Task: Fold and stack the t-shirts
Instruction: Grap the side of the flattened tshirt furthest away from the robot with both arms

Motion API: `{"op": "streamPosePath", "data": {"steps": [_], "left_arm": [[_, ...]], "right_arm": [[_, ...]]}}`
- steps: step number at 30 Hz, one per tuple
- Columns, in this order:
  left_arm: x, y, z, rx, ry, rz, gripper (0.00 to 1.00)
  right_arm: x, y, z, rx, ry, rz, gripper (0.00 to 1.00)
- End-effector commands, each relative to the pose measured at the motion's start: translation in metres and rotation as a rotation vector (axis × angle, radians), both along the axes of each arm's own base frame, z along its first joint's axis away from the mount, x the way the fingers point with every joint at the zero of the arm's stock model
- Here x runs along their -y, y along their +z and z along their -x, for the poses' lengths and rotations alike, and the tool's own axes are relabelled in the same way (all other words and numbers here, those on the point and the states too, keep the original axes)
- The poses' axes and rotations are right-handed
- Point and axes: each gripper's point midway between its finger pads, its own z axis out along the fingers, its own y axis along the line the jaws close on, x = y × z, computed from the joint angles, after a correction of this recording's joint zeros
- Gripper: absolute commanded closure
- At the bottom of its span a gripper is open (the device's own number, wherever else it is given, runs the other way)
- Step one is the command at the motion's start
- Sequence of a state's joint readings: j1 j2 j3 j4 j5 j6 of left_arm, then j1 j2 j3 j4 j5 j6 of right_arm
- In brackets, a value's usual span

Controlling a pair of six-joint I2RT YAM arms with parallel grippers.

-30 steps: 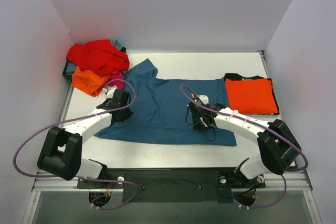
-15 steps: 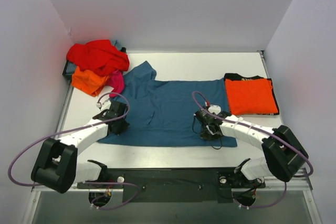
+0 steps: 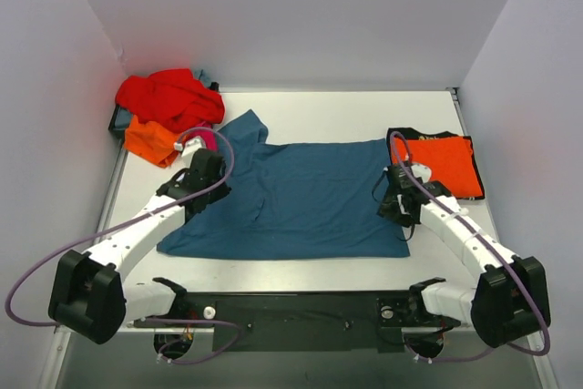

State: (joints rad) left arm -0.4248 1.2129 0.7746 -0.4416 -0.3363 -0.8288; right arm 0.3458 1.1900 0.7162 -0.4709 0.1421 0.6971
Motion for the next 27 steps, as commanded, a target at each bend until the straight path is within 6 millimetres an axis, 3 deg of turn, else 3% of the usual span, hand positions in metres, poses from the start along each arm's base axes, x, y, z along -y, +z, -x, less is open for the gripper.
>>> {"op": "streamPosePath", "data": {"steps": [1,5,6,10,11,12,13,14,15,18,19,20,21,23,27], "left_arm": [[0.036,0.028,-0.03,0.119,-0.145,0.012,0.76],[0.058,0.016,-0.044,0.104,-0.183,0.027,0.76],[0.057,0.004,-0.047,0.074,-0.173,0.007,0.72],[0.055,0.005,-0.078,0.083,-0.14,-0.047,0.64],[0.055,0.019,-0.094,0.12,-0.134,-0.047,0.64],[0.056,0.013,-0.102,0.104,-0.134,-0.051,0.64],[0.053,0.025,-0.119,0.131,-0.116,-0.04,0.64],[0.054,0.018,-0.129,0.114,-0.12,-0.038,0.64],[0.051,0.029,-0.146,0.141,-0.106,-0.029,0.64],[0.049,0.031,-0.186,0.155,-0.091,-0.019,0.6],[0.042,0.029,-0.196,0.156,-0.08,-0.02,0.58],[0.046,0.027,-0.212,0.158,-0.089,-0.008,0.57],[0.04,0.027,-0.221,0.16,-0.081,-0.006,0.57],[0.041,0.02,-0.245,0.159,-0.088,-0.002,0.57],[0.043,0.013,-0.292,0.185,-0.099,-0.03,0.56]], "right_arm": [[0.032,-0.002,0.012,-0.077,-0.084,0.019,0.66],[0.039,-0.011,0.008,-0.122,-0.145,-0.006,0.67],[0.039,-0.013,0.005,-0.127,-0.151,-0.015,0.67],[0.032,0.0,-0.021,-0.064,-0.151,-0.063,0.68],[0.031,0.005,-0.028,-0.046,-0.15,-0.067,0.68],[0.03,0.013,-0.041,-0.019,-0.148,-0.072,0.68],[0.029,0.019,-0.05,0.0,-0.143,-0.07,0.68],[0.029,0.027,-0.063,0.026,-0.145,-0.067,0.68],[0.029,0.029,-0.073,0.032,-0.138,-0.06,0.68],[0.025,0.05,-0.114,0.122,-0.121,-0.066,0.67],[0.024,0.044,-0.121,0.106,-0.121,-0.063,0.67],[0.02,0.054,-0.135,0.138,-0.114,-0.082,0.67],[0.017,0.047,-0.143,0.116,-0.11,-0.086,0.68],[0.008,0.057,-0.166,0.138,-0.088,-0.114,0.69],[-0.003,0.057,-0.185,0.143,-0.056,-0.107,0.7]]}}
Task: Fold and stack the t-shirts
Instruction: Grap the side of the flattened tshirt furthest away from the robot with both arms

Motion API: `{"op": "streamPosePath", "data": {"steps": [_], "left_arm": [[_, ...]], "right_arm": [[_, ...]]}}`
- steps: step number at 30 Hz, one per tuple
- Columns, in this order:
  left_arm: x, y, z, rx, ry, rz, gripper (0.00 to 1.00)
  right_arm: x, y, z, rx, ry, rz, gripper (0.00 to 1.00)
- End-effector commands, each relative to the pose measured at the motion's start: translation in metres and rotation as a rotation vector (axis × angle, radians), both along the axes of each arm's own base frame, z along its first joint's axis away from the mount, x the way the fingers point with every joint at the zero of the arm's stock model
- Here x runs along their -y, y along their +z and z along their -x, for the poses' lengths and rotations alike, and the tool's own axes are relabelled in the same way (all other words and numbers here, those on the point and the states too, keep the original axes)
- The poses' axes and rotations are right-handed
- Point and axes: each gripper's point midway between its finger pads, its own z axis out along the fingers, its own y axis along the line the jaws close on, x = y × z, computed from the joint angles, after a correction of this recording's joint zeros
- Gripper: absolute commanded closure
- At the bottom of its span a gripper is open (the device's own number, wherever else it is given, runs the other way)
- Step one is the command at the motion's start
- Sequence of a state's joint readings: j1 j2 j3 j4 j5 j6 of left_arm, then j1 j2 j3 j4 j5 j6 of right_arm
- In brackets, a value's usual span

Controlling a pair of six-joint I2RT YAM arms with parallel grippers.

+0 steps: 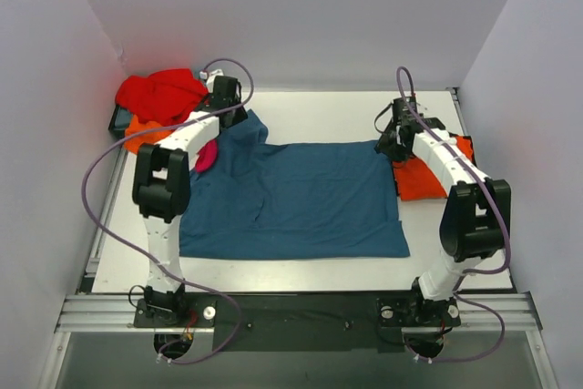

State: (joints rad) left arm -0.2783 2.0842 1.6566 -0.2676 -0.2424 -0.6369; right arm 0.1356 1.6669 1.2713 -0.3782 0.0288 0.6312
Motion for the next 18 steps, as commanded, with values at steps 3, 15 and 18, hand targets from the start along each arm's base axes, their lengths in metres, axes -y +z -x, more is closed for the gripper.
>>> {"op": "streamPosePath", "data": {"steps": [3,15,18], "left_arm": [[0.012,-0.007,-0.071,0.054,-0.066,-0.031,0.54],[0.013,-0.059,-0.114,-0.007,-0.069,-0.026,0.48],[0.013,-0.069,-0.107,-0.043,-0.077,-0.03,0.48]], "right_arm": [[-0.018,0.008,-0.02,0.018,0.066,0.016,0.7],[-0.024,0.011,-0.027,0.043,0.088,0.001,0.69],[-0.022,0.011,-0.028,0.042,0.083,0.001,0.69]]}}
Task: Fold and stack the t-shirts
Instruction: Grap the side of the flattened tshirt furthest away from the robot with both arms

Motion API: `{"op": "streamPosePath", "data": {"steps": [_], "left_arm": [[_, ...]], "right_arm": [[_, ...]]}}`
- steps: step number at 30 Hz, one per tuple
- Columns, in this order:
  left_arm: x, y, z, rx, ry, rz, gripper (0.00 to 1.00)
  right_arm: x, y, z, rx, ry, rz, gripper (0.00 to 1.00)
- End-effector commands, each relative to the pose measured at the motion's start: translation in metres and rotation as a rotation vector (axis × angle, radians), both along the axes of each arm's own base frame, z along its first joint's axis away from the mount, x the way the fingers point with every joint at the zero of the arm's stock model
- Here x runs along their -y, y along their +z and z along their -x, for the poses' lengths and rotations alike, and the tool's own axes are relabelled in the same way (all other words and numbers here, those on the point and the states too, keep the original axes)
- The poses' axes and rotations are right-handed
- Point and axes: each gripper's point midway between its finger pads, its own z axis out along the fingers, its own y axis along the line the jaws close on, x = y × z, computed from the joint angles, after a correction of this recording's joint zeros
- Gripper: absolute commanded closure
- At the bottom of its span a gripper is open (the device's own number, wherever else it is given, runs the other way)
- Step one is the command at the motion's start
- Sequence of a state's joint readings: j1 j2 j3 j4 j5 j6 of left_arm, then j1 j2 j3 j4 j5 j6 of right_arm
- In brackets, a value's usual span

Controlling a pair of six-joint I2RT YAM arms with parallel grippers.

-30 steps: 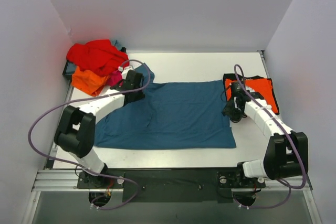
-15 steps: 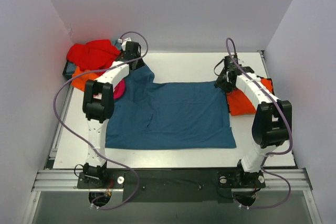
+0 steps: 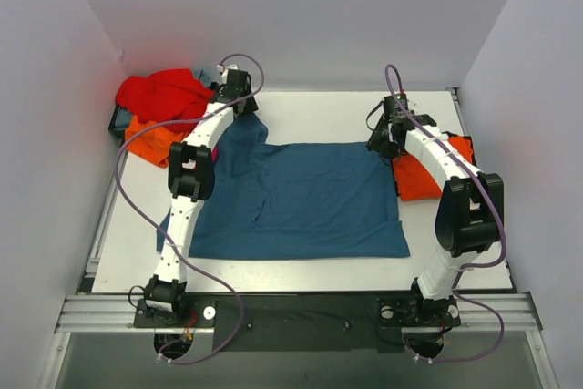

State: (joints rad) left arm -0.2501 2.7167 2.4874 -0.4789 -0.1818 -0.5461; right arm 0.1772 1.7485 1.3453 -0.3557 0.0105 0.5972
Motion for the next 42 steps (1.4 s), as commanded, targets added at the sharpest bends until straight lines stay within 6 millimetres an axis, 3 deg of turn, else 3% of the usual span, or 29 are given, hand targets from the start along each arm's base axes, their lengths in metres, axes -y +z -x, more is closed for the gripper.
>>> {"op": "streamPosePath", "data": {"steps": [1,3,6,9,10,13,16,19,23,31,37,42], "left_arm": [[-0.003,0.004,0.004,-0.025,-0.019,0.019,0.52],[0.002,0.0,0.004,-0.026,-0.038,0.042,0.6],[0.007,-0.001,0.002,-0.023,-0.053,0.064,0.82],[0.012,-0.006,0.002,-0.027,-0.07,0.078,0.9],[0.011,-0.006,0.0,-0.021,-0.072,0.08,0.99],[0.005,0.005,-0.002,-0.004,-0.065,0.079,1.0],[-0.004,0.038,-0.014,0.102,-0.068,0.08,1.0],[-0.012,0.083,-0.022,0.201,-0.065,0.067,1.0],[-0.027,0.111,-0.022,0.248,-0.04,0.033,1.0],[-0.048,0.139,-0.012,0.33,-0.018,0.035,1.0],[-0.045,0.152,-0.009,0.357,-0.061,0.029,1.0],[-0.043,0.154,-0.008,0.361,-0.072,0.032,1.0]], "right_arm": [[0.0,0.015,-0.008,0.034,0.004,-0.002,0.69],[0.001,0.014,-0.01,0.031,0.001,-0.002,0.69],[0.003,0.012,-0.011,0.025,-0.002,0.001,0.7],[0.005,0.011,-0.013,0.022,-0.007,0.005,0.7],[0.005,0.011,-0.013,0.023,-0.007,0.007,0.69],[0.005,0.009,-0.016,0.018,0.003,0.008,0.7],[0.003,0.007,-0.026,0.015,0.012,0.014,0.69],[0.003,-0.007,-0.036,-0.028,0.003,-0.014,0.68],[0.012,-0.02,-0.051,-0.052,-0.041,-0.03,0.66],[0.034,-0.038,-0.084,-0.109,-0.088,-0.015,0.66],[0.043,-0.051,-0.102,-0.128,-0.12,-0.005,0.67],[0.045,-0.068,-0.105,-0.173,-0.146,-0.017,0.67]]}}
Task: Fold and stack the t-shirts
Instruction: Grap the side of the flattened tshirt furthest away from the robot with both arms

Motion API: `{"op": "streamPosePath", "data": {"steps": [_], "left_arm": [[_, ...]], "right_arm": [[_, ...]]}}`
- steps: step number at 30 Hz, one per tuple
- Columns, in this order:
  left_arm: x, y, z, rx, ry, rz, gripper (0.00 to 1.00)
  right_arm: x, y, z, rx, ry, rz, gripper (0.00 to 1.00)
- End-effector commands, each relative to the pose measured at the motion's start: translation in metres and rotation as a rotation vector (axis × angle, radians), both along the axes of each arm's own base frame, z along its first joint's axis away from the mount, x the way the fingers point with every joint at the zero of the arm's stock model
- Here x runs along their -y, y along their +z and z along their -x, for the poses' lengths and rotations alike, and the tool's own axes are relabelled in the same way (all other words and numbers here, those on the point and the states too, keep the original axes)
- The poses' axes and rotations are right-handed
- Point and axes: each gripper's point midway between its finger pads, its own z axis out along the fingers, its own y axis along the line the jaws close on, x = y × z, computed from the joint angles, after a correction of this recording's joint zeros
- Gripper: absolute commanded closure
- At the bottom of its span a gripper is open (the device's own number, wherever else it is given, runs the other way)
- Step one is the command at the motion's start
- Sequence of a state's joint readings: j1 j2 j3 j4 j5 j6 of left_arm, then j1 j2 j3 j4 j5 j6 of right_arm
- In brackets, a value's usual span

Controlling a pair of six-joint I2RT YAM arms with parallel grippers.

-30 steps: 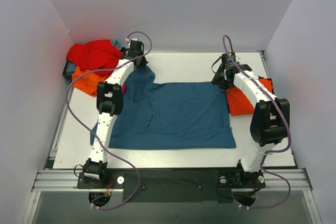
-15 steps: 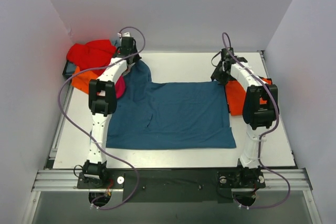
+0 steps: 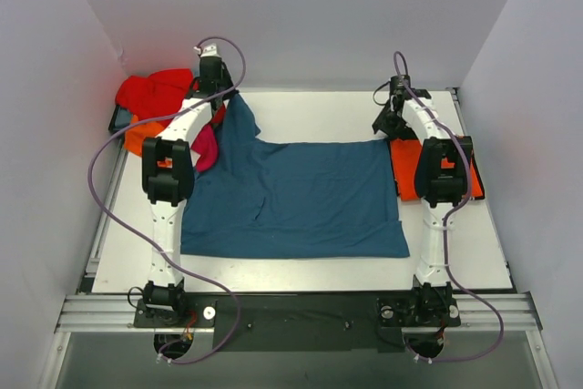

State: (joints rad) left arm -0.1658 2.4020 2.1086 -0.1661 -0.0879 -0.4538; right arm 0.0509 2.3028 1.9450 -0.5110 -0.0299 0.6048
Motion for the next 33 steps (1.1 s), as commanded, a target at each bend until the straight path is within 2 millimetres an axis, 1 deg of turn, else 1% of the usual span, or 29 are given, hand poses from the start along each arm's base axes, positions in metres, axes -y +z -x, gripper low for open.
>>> {"op": "streamPosePath", "data": {"steps": [1,2,5,10,14,15,16,17,18,19,20,21,22,23,24,27,30,31,32,33], "left_arm": [[0.001,0.055,-0.004,0.124,-0.027,0.006,1.0],[0.001,0.055,-0.003,0.122,-0.027,0.005,1.0],[-0.001,0.054,-0.003,0.119,-0.021,-0.004,1.0],[-0.002,0.048,0.0,0.108,-0.017,-0.008,1.0],[-0.004,0.049,0.0,0.109,-0.013,-0.015,1.0],[-0.004,0.048,0.0,0.108,-0.012,-0.017,1.0],[-0.004,0.048,0.0,0.106,-0.014,-0.02,1.0],[-0.004,0.049,0.0,0.108,-0.012,-0.019,1.0],[-0.005,0.05,0.0,0.109,-0.01,-0.019,1.0],[-0.004,0.05,0.001,0.108,-0.013,-0.019,1.0],[-0.004,0.051,0.001,0.109,-0.013,-0.018,1.0],[-0.003,0.053,0.001,0.112,-0.016,-0.017,1.0],[-0.004,0.052,0.001,0.109,-0.016,-0.017,1.0],[-0.002,0.053,0.003,0.111,-0.019,-0.016,1.0],[-0.003,0.055,0.003,0.113,-0.02,-0.016,1.0],[-0.001,0.06,0.007,0.118,-0.027,-0.012,1.0],[0.002,0.065,0.012,0.124,-0.034,-0.012,1.0],[0.005,0.072,0.014,0.135,-0.039,-0.011,1.0],[0.005,0.07,0.016,0.129,-0.041,-0.013,1.0],[0.009,0.077,0.019,0.14,-0.05,-0.02,1.0]], "right_arm": [[0.006,-0.008,0.005,-0.064,-0.034,0.012,0.68],[0.006,-0.011,0.006,-0.073,-0.034,0.016,0.68],[0.021,-0.017,0.01,-0.099,-0.063,0.081,0.69],[0.027,-0.024,0.014,-0.124,-0.076,0.097,0.68],[0.031,-0.029,0.017,-0.144,-0.091,0.102,0.67],[0.03,-0.031,0.018,-0.149,-0.089,0.097,0.71],[0.03,-0.029,0.016,-0.145,-0.09,0.096,0.71],[0.028,-0.032,0.017,-0.153,-0.086,0.09,0.71],[0.027,-0.03,0.013,-0.145,-0.081,0.078,0.74],[0.025,-0.035,0.014,-0.165,-0.077,0.074,0.77],[0.023,-0.032,0.01,-0.155,-0.074,0.065,0.8],[0.022,-0.039,0.013,-0.178,-0.072,0.059,0.82],[0.018,-0.037,0.009,-0.169,-0.064,0.053,0.89],[0.017,-0.039,0.009,-0.174,-0.061,0.051,0.95],[0.014,-0.038,0.008,-0.17,-0.054,0.043,1.0],[0.011,-0.026,0.004,-0.142,-0.037,0.041,1.0],[0.008,-0.003,0.0,-0.094,-0.021,0.045,1.0],[0.007,0.003,-0.002,-0.081,-0.014,0.045,1.0],[0.005,0.013,-0.002,-0.061,-0.008,0.045,1.0],[0.003,0.015,-0.001,-0.06,0.002,0.048,1.0]]}}
